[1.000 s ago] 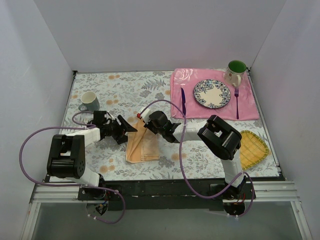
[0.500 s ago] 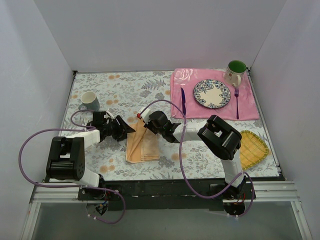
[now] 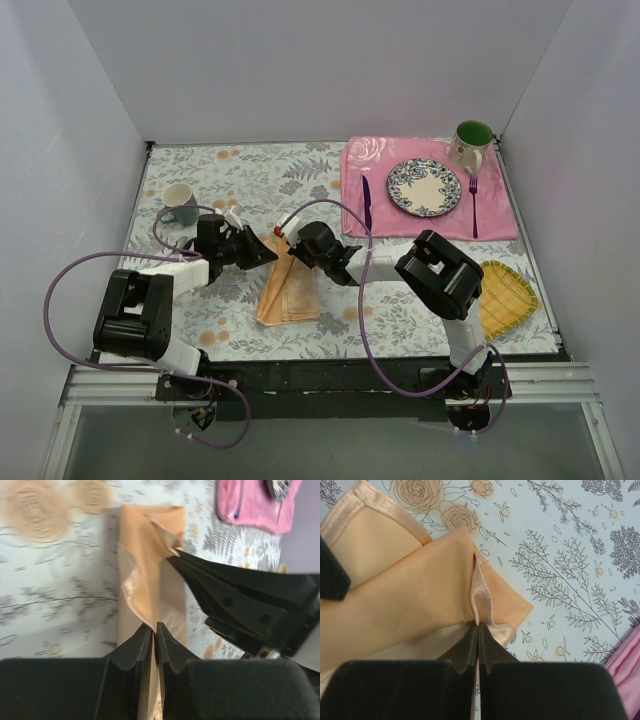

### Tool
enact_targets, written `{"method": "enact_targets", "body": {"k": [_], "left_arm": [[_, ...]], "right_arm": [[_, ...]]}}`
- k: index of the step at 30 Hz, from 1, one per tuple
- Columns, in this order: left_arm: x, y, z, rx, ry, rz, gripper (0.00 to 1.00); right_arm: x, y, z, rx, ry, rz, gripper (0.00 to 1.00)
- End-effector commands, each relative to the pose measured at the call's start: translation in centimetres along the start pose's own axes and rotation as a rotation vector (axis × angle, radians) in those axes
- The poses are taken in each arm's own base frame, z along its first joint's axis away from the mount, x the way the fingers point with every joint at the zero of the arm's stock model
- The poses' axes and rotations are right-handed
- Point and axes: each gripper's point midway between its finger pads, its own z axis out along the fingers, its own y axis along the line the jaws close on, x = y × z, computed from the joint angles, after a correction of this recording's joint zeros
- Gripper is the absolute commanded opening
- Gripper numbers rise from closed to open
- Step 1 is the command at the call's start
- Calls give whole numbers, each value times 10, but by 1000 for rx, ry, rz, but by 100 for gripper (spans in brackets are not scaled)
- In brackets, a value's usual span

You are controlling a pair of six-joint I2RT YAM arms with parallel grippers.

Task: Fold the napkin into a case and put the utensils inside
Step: Fold the 2/3-rectangle-folded napkin at the center of the board.

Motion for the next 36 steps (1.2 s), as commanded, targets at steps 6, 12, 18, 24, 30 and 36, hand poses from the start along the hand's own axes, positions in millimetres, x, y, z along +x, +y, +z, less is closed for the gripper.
{"method": "enact_targets", "body": {"k": [6,12,18,24,30,36], "left_arm": [[17,-40,17,96,42,176,3],[16,-32,35,79,67,188,3],[14,-38,42,111,75,162,3],[17,-51,37,179,73,164,3],[28,-27,51,96,130,104,3],[38,-10,63,51,176,39,4]], "right_arm": [[-20,-1,4,5,-51,33,1],[-19,-1,3,2,-48,35,1],[-19,0,4,-5,-46,47,1],[-22,0,3,-4,-49,49,1],[-22,-1,1,-2,-47,56,1],[-21,-4,0,-3,-36,77,1]]}}
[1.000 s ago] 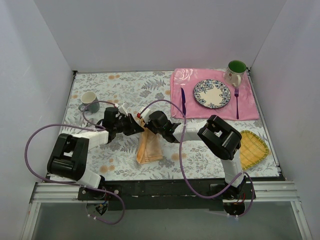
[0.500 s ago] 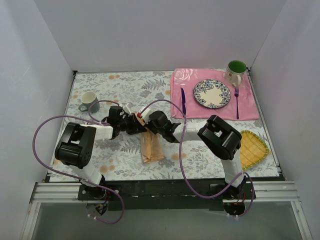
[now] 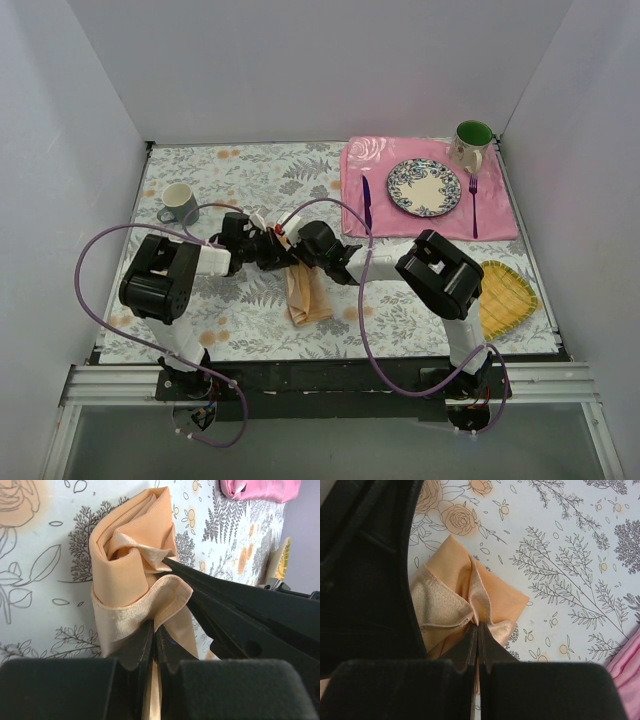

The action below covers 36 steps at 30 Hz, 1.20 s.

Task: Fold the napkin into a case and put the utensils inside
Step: Fold the 2/3-rectangle-folded napkin at the center of the board.

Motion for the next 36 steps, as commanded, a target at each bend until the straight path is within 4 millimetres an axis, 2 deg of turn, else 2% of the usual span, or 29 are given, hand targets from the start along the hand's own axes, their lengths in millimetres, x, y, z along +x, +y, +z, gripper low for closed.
{"method": "enact_targets", "body": {"k": [1,7,9,11,13,18,23,26,31,36], "left_arm": [[4,13,10,-51,32,-41,4],[13,43,19,-165,86,-112,4],[16,50,18,-191,97,-135,5],[17,53,19,-195,106,-151,5],[13,40,18,-126,97,-134,5],[-13,-14,-1,46,-12,-56,3],[-30,-43,-6,137,-44,-44,3],[-29,-46,-3,152,-39,-48,3],[-26,-33,8,127,-32,-101,3],[-19,-29,20,124,-13,-96,3]], "right_arm": [[-21,-6,0,4,-39,48,1],[-27,-18,-1,4,-24,107,1],[-36,-21,-1,-8,-34,132,1],[-37,-23,-2,-19,-26,147,1],[-35,-21,-2,-38,-21,152,1],[-22,-17,-1,-50,5,156,1],[-18,-14,-1,-58,13,168,1],[-19,-13,-1,-62,13,174,1],[-16,-13,-1,-68,22,187,1],[-16,-14,-1,-65,25,189,1]]}}
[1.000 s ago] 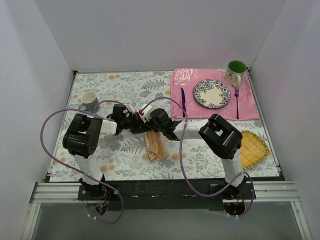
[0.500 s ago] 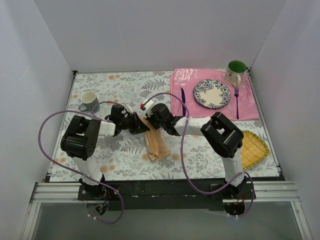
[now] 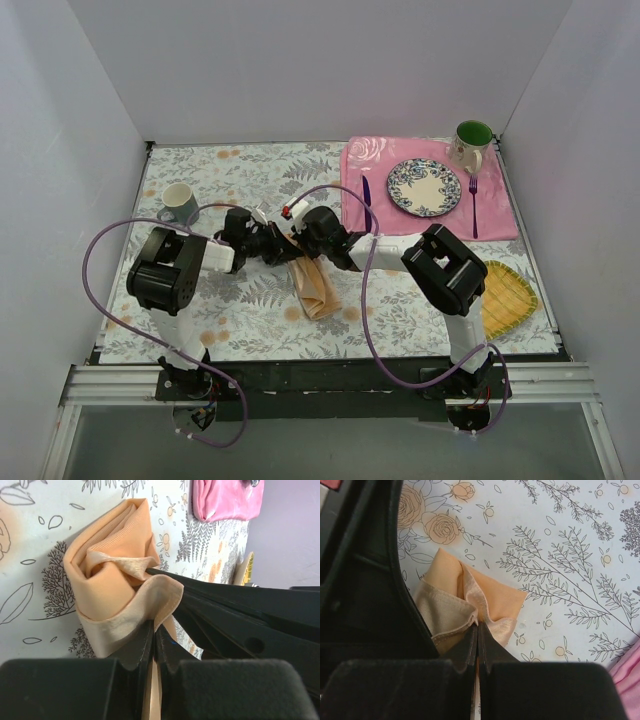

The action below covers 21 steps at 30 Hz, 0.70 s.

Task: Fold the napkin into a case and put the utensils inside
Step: Fold the 2/3-rectangle-folded napkin at the center of the board.

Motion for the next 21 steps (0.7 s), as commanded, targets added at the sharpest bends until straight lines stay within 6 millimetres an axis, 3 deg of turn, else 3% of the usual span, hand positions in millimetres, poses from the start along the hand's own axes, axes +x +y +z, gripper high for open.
{"method": "enact_targets", "body": {"k": [1,5,11,21], "left_arm": [[-1,0,10,4,1,7,3],[15,39,12,-134,38,-62,6],[26,79,12,-283,67,-115,8],[27,110,16,-419,89,-161,15]], "right_arm": [[-9,2,-5,-11,-12,23,1],[-12,-2,-6,-3,-13,25,1],[-30,-12,-10,12,-36,34,1],[-41,-17,-15,3,-42,62,5]]}}
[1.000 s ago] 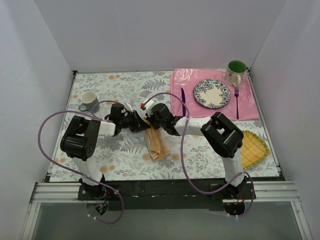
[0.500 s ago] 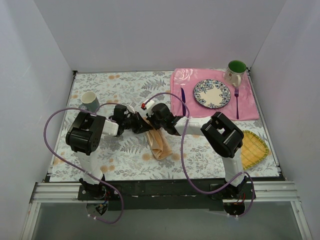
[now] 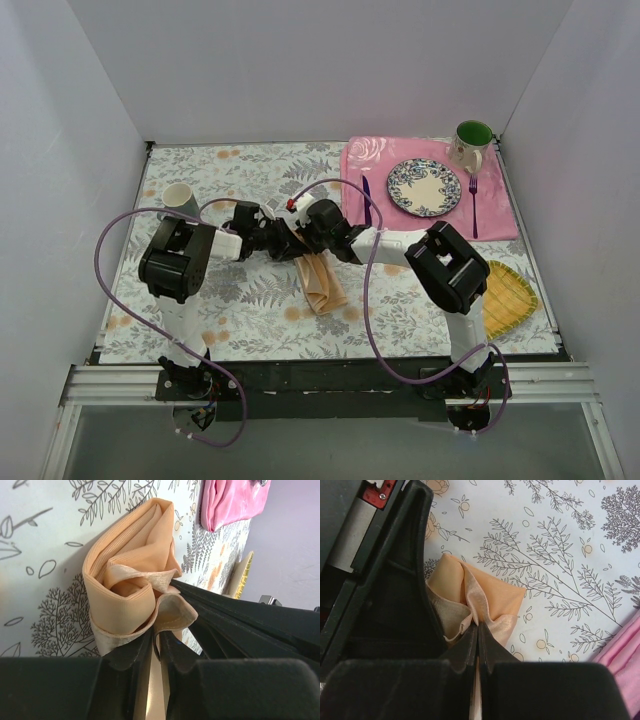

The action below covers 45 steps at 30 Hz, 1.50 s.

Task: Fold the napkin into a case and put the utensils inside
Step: Fold the 2/3-rectangle-folded napkin at the center of the board.

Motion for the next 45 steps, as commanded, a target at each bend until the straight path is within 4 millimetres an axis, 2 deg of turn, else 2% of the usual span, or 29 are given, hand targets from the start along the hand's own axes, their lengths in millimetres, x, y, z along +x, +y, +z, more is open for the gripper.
{"method": "enact_targets", "body": {"k": [1,10,11,13,14,17,25,32,37,45], "left_arm": [[27,104,-1,-382,10,-118,16],[29,120,-1,-460,20,-145,20],[28,121,0,-461,22,-141,21],[28,120,1,-457,27,-141,21],[28,122,1,-461,30,-144,21],[30,123,2,-458,34,-146,21],[31,124,2,-456,37,-146,21],[31,123,2,-451,40,-141,22],[31,122,3,-447,43,-142,22],[31,121,3,-445,44,-140,25]], "right_arm": [[-42,2,-15,-21,-85,28,5],[-55,-15,-18,5,-101,30,13],[-58,-12,-19,-19,-107,29,21],[-63,-12,-24,-33,-119,25,27],[-63,-9,-26,-53,-119,11,36],[-67,-10,-31,-59,-128,2,43],[-70,-8,-33,-118,-120,10,48],[-54,-11,-19,-105,-71,-7,49],[-52,-13,-12,-96,-66,-16,49],[-32,-16,-1,-77,-22,-42,49]]}}
